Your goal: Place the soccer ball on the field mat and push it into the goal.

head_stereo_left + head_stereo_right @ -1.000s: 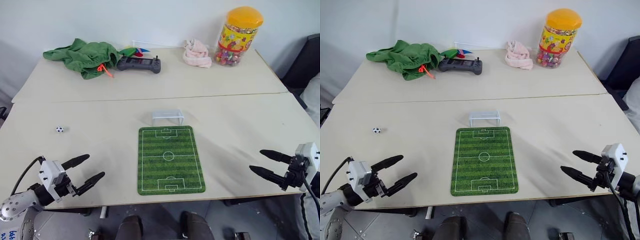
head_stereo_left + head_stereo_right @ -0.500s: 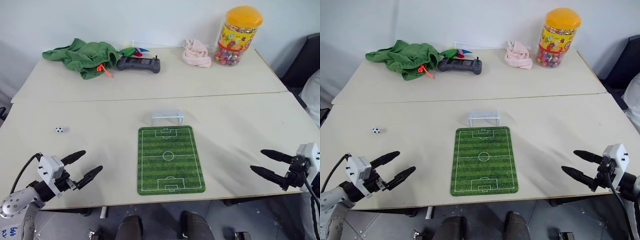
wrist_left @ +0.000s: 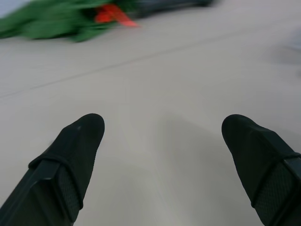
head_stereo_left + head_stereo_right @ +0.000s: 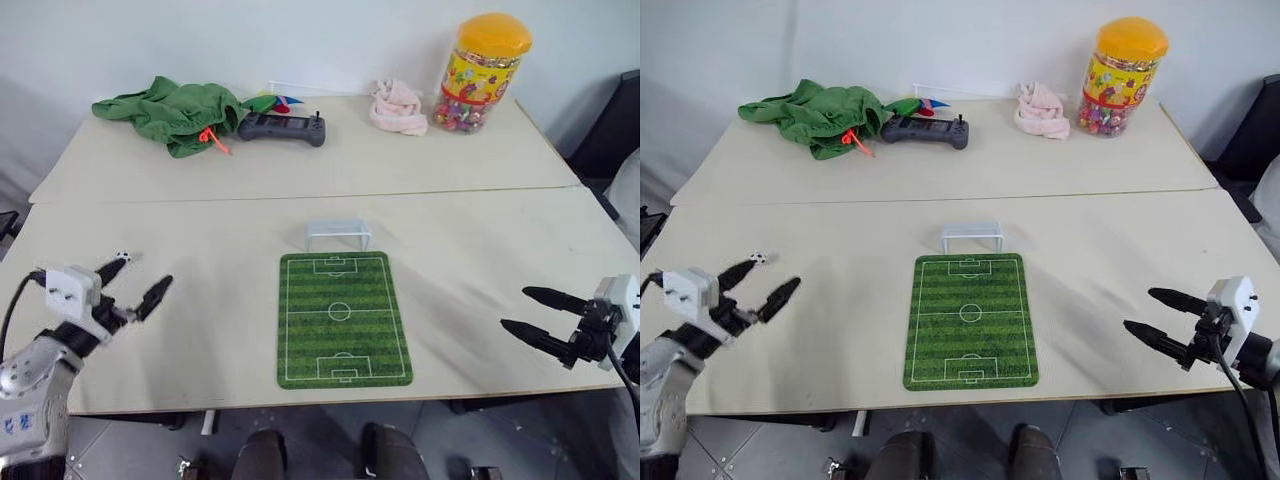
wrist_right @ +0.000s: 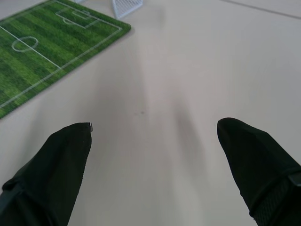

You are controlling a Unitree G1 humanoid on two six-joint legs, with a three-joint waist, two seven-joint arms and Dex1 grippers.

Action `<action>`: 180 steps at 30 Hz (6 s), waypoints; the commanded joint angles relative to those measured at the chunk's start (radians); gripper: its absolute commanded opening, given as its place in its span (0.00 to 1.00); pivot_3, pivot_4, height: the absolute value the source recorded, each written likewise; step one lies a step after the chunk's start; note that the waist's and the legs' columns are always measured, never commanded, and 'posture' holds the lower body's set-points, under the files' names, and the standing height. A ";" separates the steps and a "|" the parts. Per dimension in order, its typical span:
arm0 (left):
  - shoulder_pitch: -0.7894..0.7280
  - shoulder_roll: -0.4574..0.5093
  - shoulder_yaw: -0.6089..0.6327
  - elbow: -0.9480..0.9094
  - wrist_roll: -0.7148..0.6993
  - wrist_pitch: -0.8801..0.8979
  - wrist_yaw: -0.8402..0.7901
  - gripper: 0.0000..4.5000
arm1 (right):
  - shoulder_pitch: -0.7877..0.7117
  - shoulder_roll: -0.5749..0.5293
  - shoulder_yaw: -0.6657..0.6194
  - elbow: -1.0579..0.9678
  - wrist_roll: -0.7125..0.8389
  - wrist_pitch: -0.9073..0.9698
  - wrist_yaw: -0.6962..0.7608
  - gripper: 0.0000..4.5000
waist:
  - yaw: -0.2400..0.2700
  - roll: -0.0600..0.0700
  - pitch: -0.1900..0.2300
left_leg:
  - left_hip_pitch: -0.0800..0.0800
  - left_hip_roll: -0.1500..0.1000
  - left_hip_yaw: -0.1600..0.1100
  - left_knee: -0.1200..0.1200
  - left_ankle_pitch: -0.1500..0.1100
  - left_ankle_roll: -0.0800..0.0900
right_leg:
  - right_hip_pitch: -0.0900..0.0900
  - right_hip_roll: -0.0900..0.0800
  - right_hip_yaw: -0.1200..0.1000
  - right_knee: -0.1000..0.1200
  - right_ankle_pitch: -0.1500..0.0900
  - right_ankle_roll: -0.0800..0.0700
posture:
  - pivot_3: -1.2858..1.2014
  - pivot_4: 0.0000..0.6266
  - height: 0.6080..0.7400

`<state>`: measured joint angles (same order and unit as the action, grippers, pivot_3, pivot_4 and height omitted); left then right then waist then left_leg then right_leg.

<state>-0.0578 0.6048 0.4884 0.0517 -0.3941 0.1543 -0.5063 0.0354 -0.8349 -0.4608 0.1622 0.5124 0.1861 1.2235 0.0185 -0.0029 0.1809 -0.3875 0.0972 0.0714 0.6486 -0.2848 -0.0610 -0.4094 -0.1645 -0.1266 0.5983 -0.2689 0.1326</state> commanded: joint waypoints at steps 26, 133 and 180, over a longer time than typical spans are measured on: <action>-0.391 0.026 -0.118 0.490 0.163 0.153 0.198 0.35 | 0.085 -0.049 -0.068 -0.067 0.005 0.004 -0.030 1.00 | 0.005 -0.002 -0.001 | 0.003 0.000 0.003 0.000 0.001 -0.002 | -0.001 0.001 0.004 0.003 0.001 0.001 | 0.52 0.24 1.00; -0.111 -0.175 -0.894 -0.360 0.297 0.070 -0.349 0.99 | 0.465 0.061 -0.247 -0.375 0.211 -0.009 0.142 1.00 | 0.011 -0.001 -0.002 | 0.002 0.000 0.008 0.004 -0.002 0.003 | -0.001 0.002 0.011 -0.005 0.003 0.002 | 0.52 0.24 1.00; -0.256 -0.251 -0.834 -0.161 0.415 -0.070 -0.214 0.00 | 0.401 0.118 -0.296 -0.382 0.300 -0.012 0.105 1.00 | 0.010 0.000 -0.003 | 0.001 0.000 0.008 0.008 -0.002 0.003 | 0.000 0.002 0.012 -0.004 0.004 0.003 | 0.52 0.24 1.00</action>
<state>-0.2761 0.3717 -0.3918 -0.1071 -0.0222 0.0813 -0.8118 0.4500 -0.7180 -0.7202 -0.1932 0.7787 0.1792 1.3506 0.0290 -0.0024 0.1782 -0.3864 0.0975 0.0796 0.6567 -0.2869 -0.0577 -0.4091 -0.1625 -0.1149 0.5948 -0.2652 0.1358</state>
